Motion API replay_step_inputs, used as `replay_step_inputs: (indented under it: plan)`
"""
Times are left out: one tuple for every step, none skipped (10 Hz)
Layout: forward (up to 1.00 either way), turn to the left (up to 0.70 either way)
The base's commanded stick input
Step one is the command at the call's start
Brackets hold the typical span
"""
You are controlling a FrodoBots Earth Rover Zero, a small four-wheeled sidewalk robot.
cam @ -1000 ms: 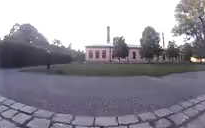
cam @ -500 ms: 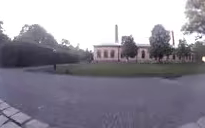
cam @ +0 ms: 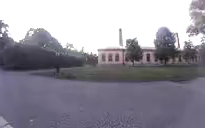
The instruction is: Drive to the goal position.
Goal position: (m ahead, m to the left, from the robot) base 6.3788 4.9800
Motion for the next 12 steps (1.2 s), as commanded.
replay_step_inputs:
  plan:
    - [0.70, 0.27]
    - [0.70, 0.27]
    - [0.70, 0.27]
    - [0.70, 0.27]
    - [0.70, 0.27]
    - [0.70, 0.27]
    - [0.70, 0.27]
    - [0.70, 0.27]
    - [0.70, 0.27]
    - [0.70, 0.27]
    - [0.70, 0.27]
    - [0.70, 0.27]
